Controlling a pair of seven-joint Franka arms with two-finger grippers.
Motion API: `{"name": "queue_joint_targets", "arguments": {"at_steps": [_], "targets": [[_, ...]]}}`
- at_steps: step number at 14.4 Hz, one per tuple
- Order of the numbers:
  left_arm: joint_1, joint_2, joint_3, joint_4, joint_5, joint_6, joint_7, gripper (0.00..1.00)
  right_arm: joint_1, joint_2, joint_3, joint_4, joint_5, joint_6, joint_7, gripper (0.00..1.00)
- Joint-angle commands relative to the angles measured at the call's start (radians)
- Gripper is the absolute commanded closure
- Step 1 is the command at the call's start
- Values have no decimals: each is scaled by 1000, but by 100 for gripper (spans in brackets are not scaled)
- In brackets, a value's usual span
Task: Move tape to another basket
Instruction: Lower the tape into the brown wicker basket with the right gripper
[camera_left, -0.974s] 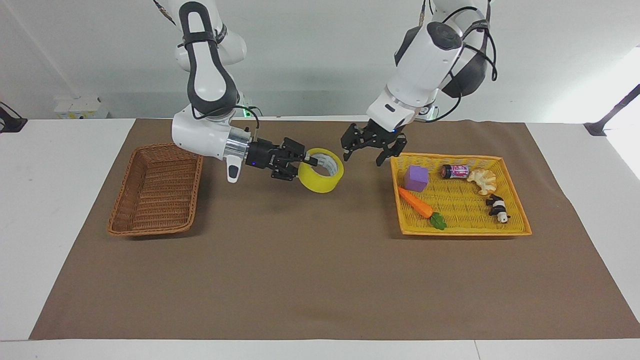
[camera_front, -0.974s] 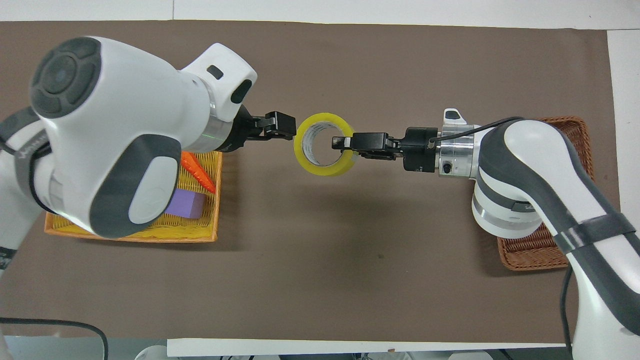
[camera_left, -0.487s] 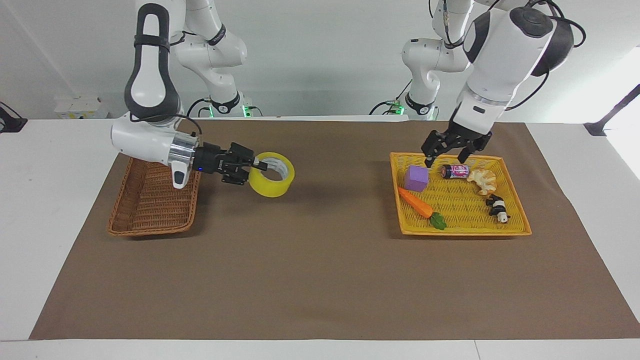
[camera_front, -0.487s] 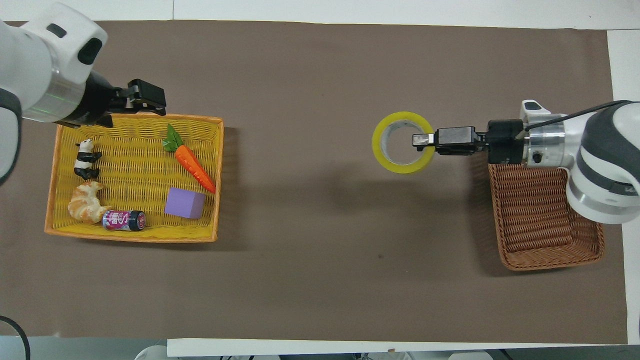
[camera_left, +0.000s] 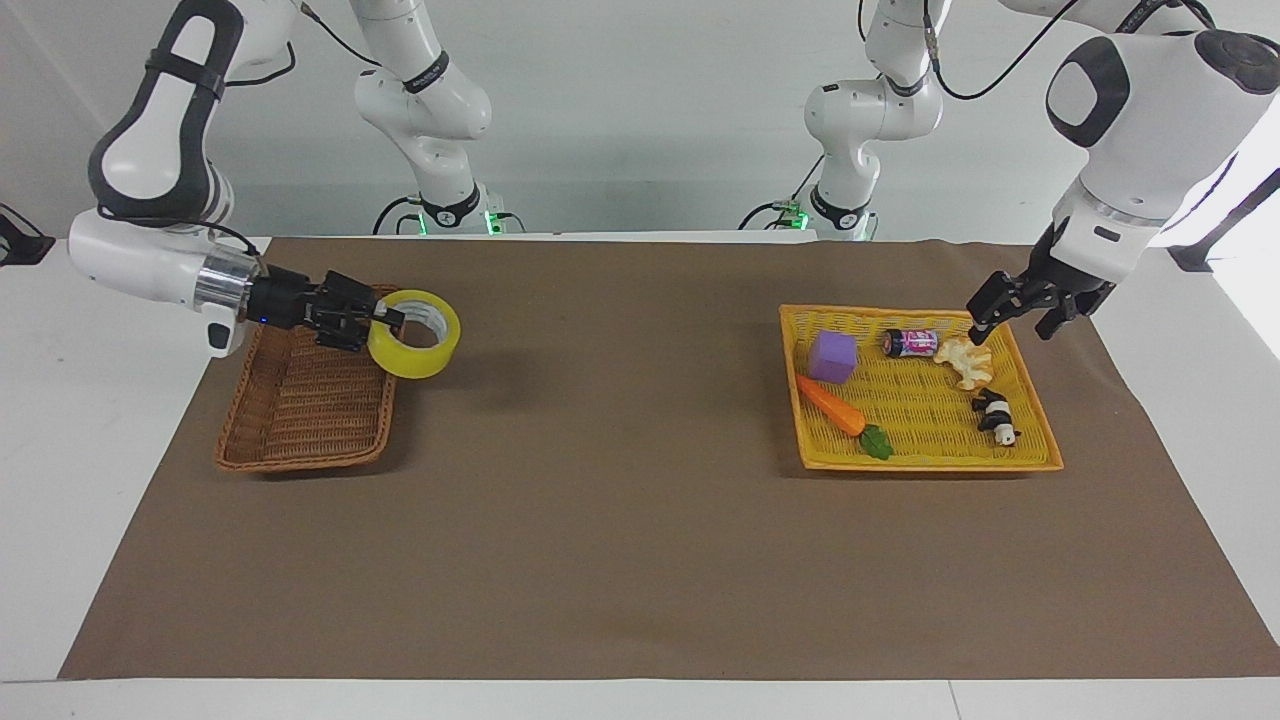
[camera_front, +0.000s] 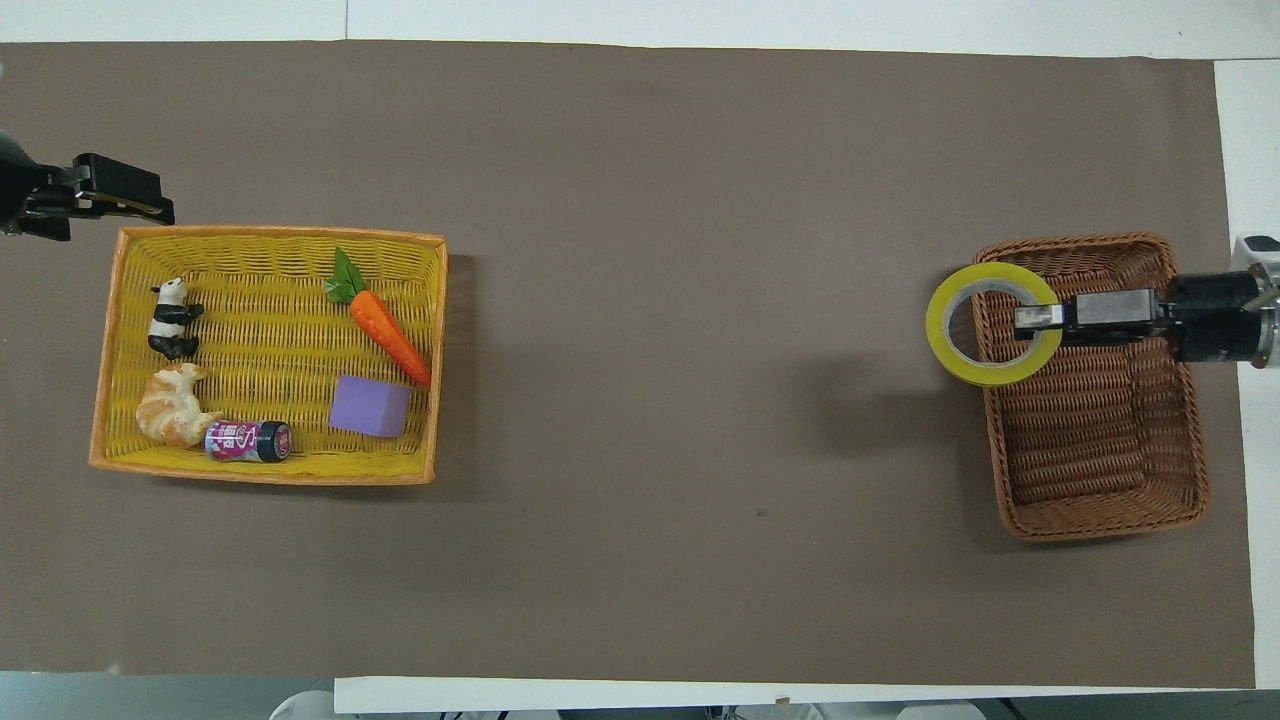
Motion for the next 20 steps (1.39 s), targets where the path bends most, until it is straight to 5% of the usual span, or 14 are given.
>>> {"name": "queue_joint_targets", "arguments": {"at_steps": [1, 7, 17, 18, 19, 20], "targets": [[-9, -19, -18, -20, 12, -2, -1, 0, -103, 123, 15, 117, -68, -111, -117, 100], [1, 3, -15, 92, 1, -209, -1, 0, -219, 278, 15, 203, -198, -174, -339, 100], [4, -5, -14, 52, 15, -213, 1, 0, -227, 286, 13, 209, -320, -165, -389, 99], [4, -5, -14, 54, 15, -211, 1, 0, -227, 286, 13, 209, -321, -159, -389, 93], [4, -5, -14, 54, 15, -211, 1, 0, -226, 286, 13, 209, -321, -154, -390, 62], [3, -5, -14, 54, 15, -211, 1, 0, -226, 286, 13, 208, -320, -154, -387, 17]]}}
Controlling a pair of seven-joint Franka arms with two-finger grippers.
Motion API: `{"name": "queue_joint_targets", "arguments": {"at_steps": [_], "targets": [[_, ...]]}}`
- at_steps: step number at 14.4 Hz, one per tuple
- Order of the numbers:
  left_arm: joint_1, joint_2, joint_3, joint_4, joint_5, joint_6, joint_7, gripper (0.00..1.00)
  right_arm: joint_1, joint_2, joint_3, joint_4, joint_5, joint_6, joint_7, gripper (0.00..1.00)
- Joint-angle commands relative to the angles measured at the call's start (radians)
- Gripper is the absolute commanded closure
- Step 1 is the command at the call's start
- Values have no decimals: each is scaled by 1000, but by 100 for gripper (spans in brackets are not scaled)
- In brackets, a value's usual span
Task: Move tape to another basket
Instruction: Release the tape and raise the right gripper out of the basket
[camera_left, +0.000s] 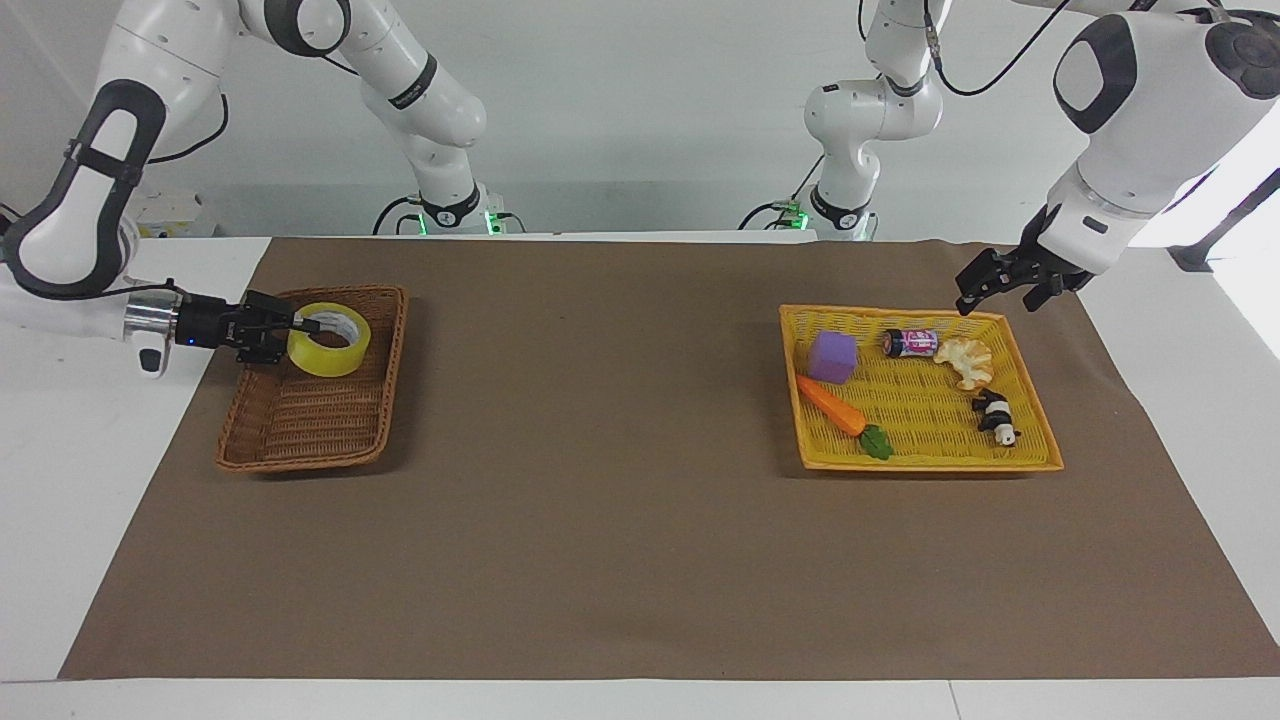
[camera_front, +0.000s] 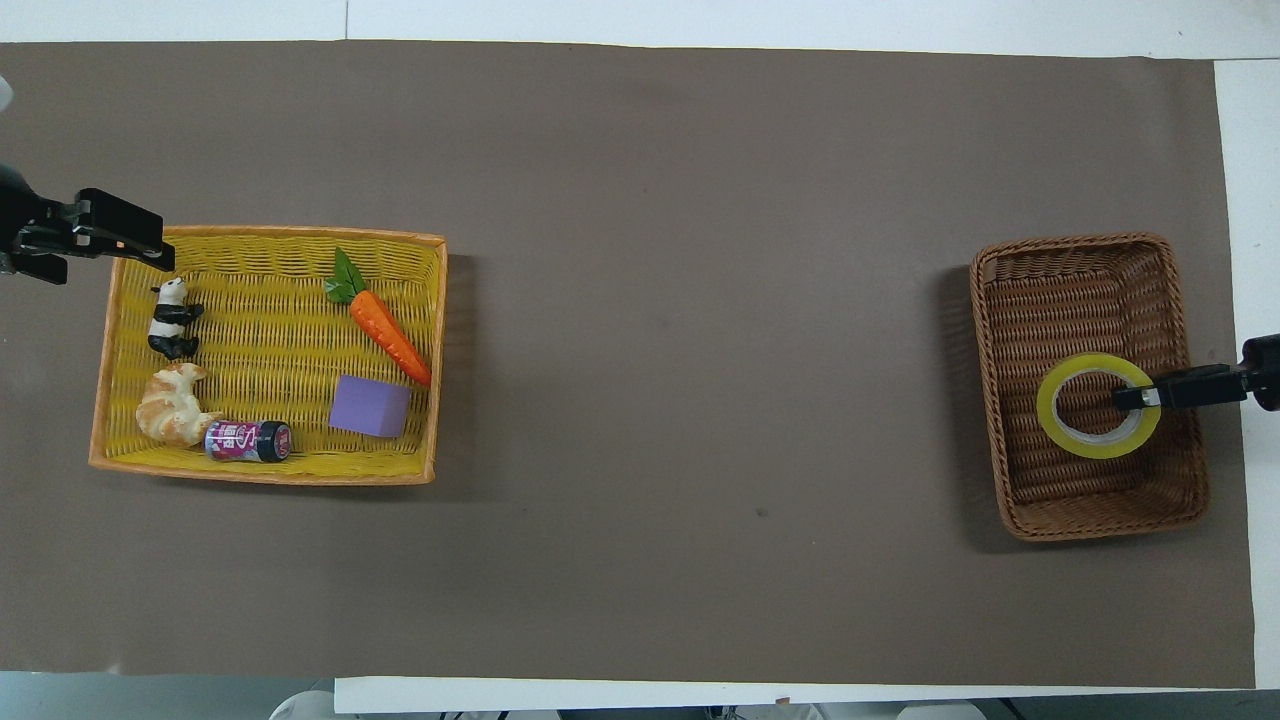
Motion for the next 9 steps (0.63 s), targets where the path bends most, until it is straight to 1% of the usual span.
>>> {"name": "queue_joint_targets", "arguments": {"at_steps": [1, 4, 6, 9], "targets": [[4, -10, -2, -11, 14, -12, 1, 0, -13, 2, 12, 15, -16, -5, -15, 0], [5, -10, -2, -9, 14, -13, 1, 0, -13, 0, 10, 22, -17, -5, -15, 0], [5, -10, -2, -9, 14, -12, 1, 0, -1, -9, 10, 53, -40, 0, -14, 0], [5, -10, -2, -9, 14, -12, 1, 0, 23, -64, 16, 79, -105, 34, -4, 0]]}}
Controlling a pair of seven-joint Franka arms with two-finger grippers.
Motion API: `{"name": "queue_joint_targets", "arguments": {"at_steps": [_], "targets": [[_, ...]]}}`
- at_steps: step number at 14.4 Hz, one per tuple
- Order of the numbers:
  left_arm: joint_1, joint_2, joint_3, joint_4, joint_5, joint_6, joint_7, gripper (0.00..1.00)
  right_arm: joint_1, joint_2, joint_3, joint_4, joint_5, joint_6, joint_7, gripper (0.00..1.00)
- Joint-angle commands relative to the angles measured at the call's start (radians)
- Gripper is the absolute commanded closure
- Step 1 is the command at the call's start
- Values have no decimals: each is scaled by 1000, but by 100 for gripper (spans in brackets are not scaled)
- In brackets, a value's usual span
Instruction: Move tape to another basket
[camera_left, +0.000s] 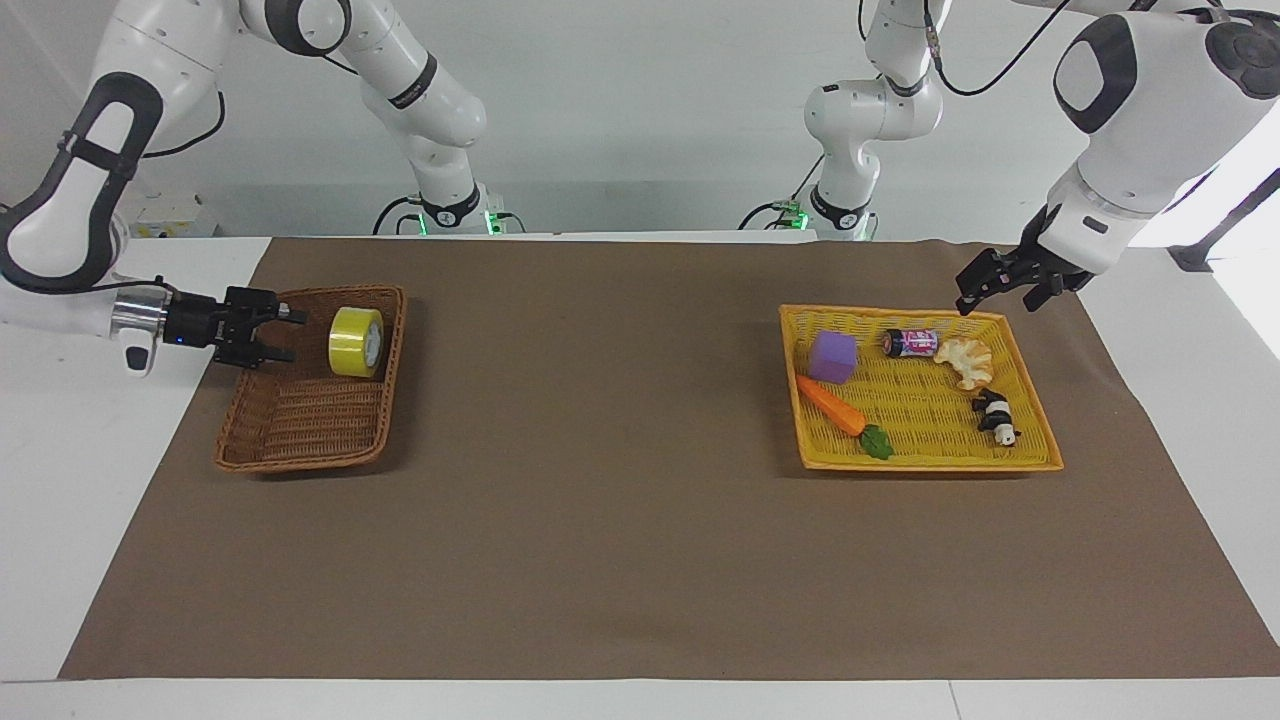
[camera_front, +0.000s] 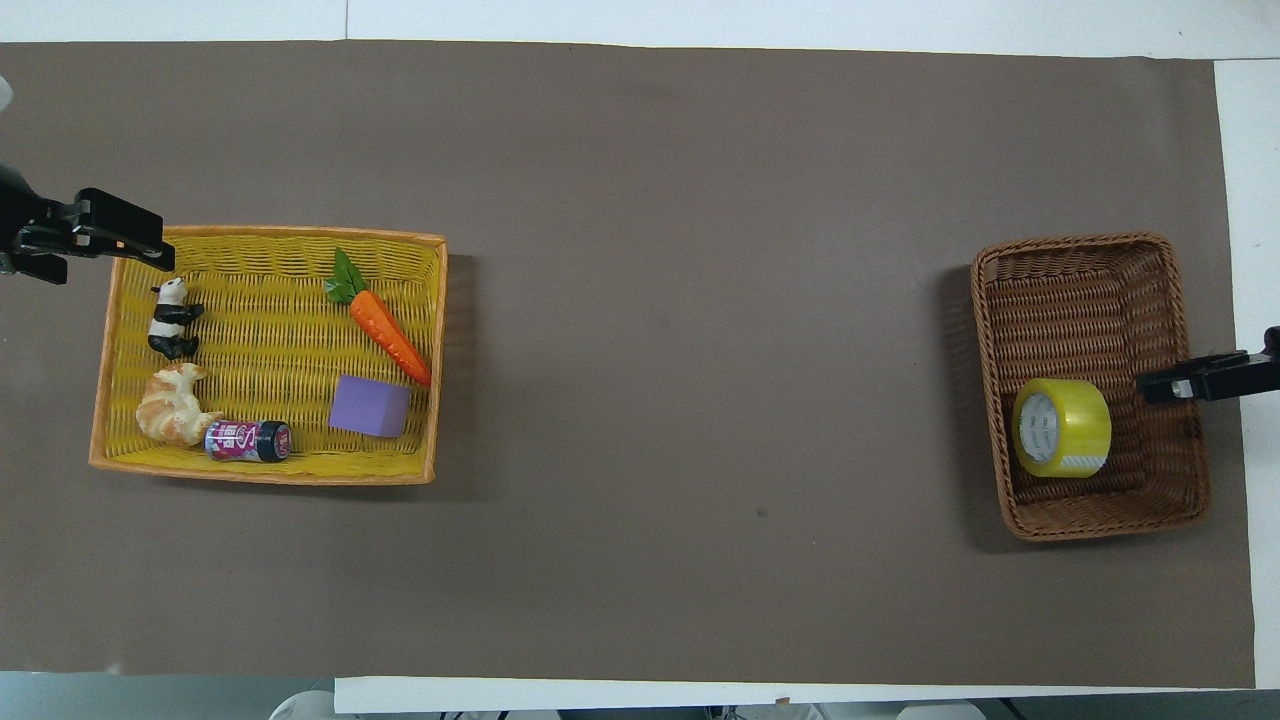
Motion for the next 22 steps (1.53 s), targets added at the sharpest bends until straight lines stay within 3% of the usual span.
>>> {"name": "queue_joint_targets", "arguments": {"at_steps": [1, 7, 14, 18, 22], "targets": [[5, -10, -2, -9, 14, -13, 1, 0, 37, -69, 7, 14, -55, 26, 3, 0], [5, -10, -2, -9, 14, -11, 1, 0, 143, -175, 13, 125, -225, 26, 144, 0], [5, -10, -2, -9, 14, -11, 1, 0, 333, -306, 15, 153, -468, 66, 456, 0], [5, -10, -2, -9, 14, -13, 1, 0, 411, -309, 16, 222, -583, 61, 557, 0], [5, -10, -2, -11, 14, -13, 1, 0, 435, -306, 16, 262, -604, 23, 885, 0]]}}
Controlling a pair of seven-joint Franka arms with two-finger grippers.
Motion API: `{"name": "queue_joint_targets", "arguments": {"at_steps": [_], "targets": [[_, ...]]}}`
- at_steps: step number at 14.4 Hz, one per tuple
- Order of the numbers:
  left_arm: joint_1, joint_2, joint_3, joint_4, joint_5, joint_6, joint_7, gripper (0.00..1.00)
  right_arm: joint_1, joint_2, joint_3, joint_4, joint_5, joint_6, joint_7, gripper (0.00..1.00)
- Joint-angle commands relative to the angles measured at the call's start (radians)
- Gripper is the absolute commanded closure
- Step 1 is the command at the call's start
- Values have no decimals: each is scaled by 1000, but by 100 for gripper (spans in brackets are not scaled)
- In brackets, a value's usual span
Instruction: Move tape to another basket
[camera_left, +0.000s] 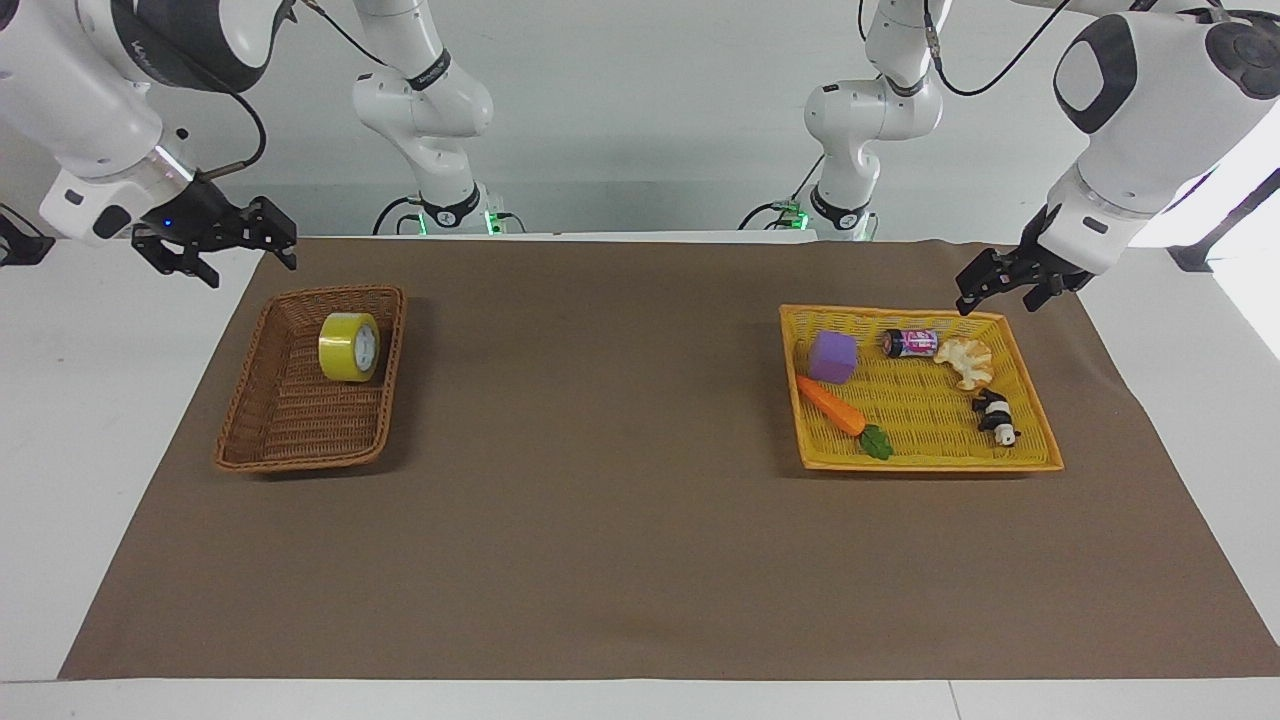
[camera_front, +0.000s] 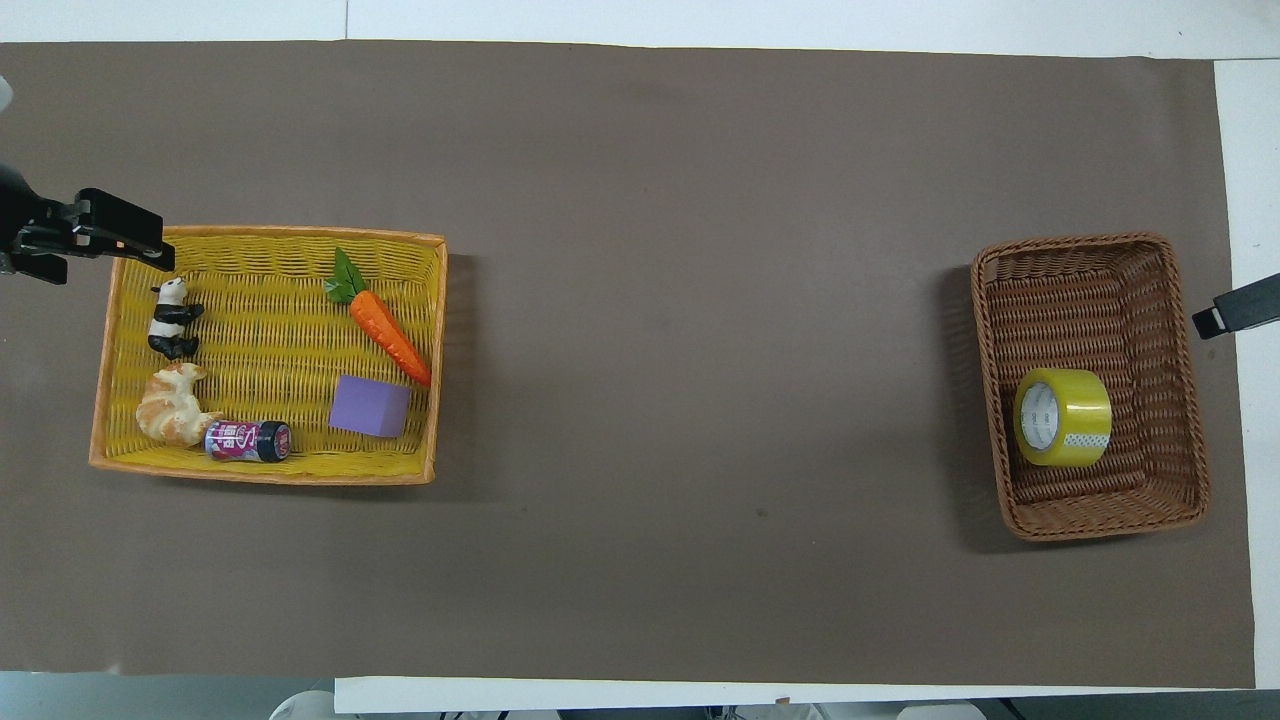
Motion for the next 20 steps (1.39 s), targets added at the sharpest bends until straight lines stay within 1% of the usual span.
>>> {"name": "queue_joint_targets", "arguments": {"at_steps": [1, 4, 7, 9, 11, 15, 18, 20], "targets": [[5, -10, -2, -11, 14, -11, 1, 0, -2, 11, 12, 43, -11, -42, 159, 0], [5, -10, -2, -11, 14, -11, 1, 0, -2, 6, 18, 35, -13, -35, 163, 0], [4, -10, -2, -11, 14, -13, 1, 0, -1, 6, 18, 32, -25, -3, 160, 0], [5, -10, -2, -11, 14, -11, 1, 0, 1, 8, 21, 35, -72, 25, 161, 0], [4, -10, -2, -11, 14, -13, 1, 0, 5, 9, 22, 37, -75, 30, 163, 0], [5, -10, -2, -9, 14, -13, 1, 0, 21, 3, 18, 44, -72, 19, 160, 0], [5, -10, -2, -11, 14, -11, 1, 0, 22, -28, 19, 41, -65, -30, 160, 0], [5, -10, -2, -9, 14, -13, 1, 0, 25, -51, 18, 26, -63, -39, 134, 0]]}}
